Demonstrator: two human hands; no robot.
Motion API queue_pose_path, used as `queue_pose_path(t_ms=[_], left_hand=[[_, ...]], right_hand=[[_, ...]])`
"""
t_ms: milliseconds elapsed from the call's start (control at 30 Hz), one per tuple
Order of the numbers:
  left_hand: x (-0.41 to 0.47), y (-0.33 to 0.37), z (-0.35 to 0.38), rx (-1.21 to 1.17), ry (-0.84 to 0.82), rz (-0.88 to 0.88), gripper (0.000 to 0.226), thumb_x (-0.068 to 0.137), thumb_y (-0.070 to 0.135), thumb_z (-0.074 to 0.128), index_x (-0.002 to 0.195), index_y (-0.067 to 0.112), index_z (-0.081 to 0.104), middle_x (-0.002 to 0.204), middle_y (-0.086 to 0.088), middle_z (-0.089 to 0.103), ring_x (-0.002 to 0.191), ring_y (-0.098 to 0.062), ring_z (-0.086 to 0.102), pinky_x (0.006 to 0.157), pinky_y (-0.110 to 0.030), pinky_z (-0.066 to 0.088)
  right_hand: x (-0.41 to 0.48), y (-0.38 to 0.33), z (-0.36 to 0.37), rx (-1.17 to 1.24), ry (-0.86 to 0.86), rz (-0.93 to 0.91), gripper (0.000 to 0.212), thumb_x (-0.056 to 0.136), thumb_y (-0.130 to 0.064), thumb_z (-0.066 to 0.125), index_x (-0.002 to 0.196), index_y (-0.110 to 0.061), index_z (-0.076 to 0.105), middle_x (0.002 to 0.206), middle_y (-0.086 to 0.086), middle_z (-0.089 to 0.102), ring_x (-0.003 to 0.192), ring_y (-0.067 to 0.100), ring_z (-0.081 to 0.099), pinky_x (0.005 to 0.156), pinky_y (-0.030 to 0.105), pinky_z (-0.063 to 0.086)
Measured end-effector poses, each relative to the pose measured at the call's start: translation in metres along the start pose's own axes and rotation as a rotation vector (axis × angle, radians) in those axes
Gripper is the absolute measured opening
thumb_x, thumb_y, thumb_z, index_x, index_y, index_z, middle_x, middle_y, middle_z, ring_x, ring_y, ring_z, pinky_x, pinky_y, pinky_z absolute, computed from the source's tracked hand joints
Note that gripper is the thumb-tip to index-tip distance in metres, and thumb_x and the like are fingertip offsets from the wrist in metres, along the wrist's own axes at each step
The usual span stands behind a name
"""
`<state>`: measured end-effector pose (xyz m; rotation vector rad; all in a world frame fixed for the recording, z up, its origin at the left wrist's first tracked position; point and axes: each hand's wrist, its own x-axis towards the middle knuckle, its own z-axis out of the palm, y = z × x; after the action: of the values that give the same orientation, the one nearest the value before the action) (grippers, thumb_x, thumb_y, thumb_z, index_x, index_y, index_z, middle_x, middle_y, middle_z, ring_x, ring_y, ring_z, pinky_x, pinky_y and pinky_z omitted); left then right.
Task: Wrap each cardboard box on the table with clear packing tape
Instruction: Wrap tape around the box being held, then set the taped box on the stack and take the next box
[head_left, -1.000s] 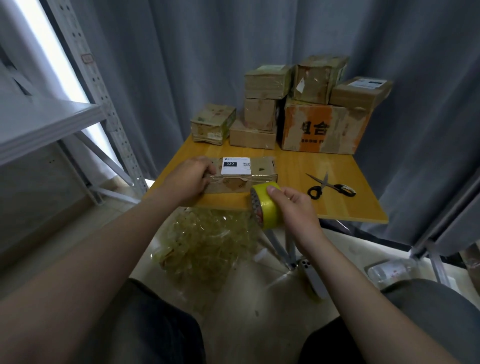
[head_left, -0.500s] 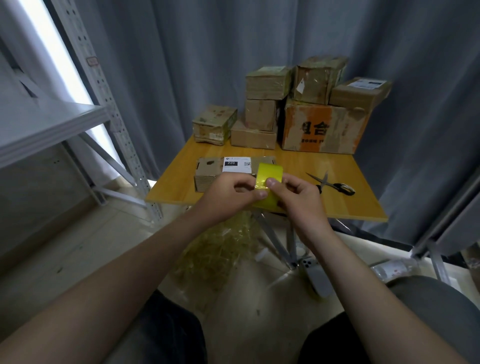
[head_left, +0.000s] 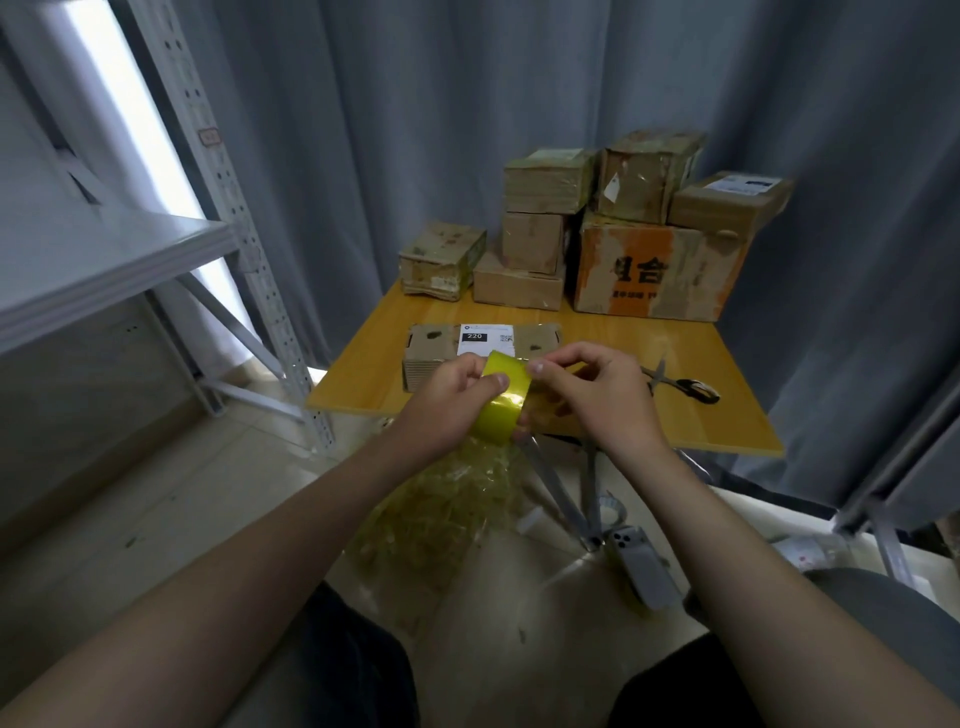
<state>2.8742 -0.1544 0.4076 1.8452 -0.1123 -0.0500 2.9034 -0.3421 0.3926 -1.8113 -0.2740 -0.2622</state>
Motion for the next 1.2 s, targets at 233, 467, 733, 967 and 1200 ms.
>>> queue_pose_path(t_ms=[233,467,733,967,1200], left_hand=[[0.017,0.007,-0.03,-0.069,0.128,-0.181,0.018,0.106,0.012,0.049,0.103,-0.001,0.061,0.068,-0.013,0.068,0.048,-0.017,0.064,0.048,-0.03,0.056],[0.055,0.011,-0.072,-0.024,0.292,-0.282,0.03,0.099,0.029,0.055,0.081,0.009,0.069,0.059,-0.002,0.071,0.049,-0.016,0.066,0.069,-0.036,0.062],[0.113,0.029,-0.109,-0.15,0.349,-0.233,0.032,0.104,0.011,0.047,0.081,-0.004,0.063,0.061,-0.014,0.062,0.039,-0.023,0.056,0.045,-0.028,0.05],[0.199,0.038,-0.144,-0.165,0.407,-0.153,0.022,0.104,0.016,0.05,0.1,-0.001,0.063,0.066,-0.011,0.07,0.051,-0.026,0.064,0.059,-0.034,0.055],[0.246,0.006,-0.153,-0.11,0.417,-0.231,0.017,0.103,0.012,0.052,0.104,-0.002,0.062,0.082,-0.012,0.074,0.053,-0.02,0.068,0.047,-0.026,0.056]], right_hand=[[0.092,0.022,0.007,-0.672,-0.39,-0.024,0.072,0.081,-0.047,0.084,0.144,-0.032,0.053,0.156,-0.001,0.043,0.144,0.023,0.036,0.113,0.04,0.038],[0.147,0.04,0.031,-0.937,-0.643,0.068,0.094,0.075,-0.048,0.085,0.154,-0.038,0.034,0.141,0.002,0.041,0.13,0.029,0.041,0.109,0.044,0.041],[0.197,-0.002,0.062,-0.395,-0.245,0.126,0.067,0.076,-0.058,0.08,0.128,-0.031,0.045,0.127,0.0,0.053,0.103,0.017,0.061,0.074,0.031,0.054],[0.295,-0.031,0.131,-0.248,-0.079,0.197,0.069,0.078,-0.057,0.074,0.125,-0.024,0.036,0.127,0.005,0.047,0.109,0.024,0.056,0.086,0.041,0.053],[0.35,-0.007,0.189,-0.583,-0.039,0.308,0.096,0.09,-0.07,0.057,0.159,-0.019,0.015,0.152,0.019,0.024,0.137,0.043,0.03,0.104,0.051,0.041]])
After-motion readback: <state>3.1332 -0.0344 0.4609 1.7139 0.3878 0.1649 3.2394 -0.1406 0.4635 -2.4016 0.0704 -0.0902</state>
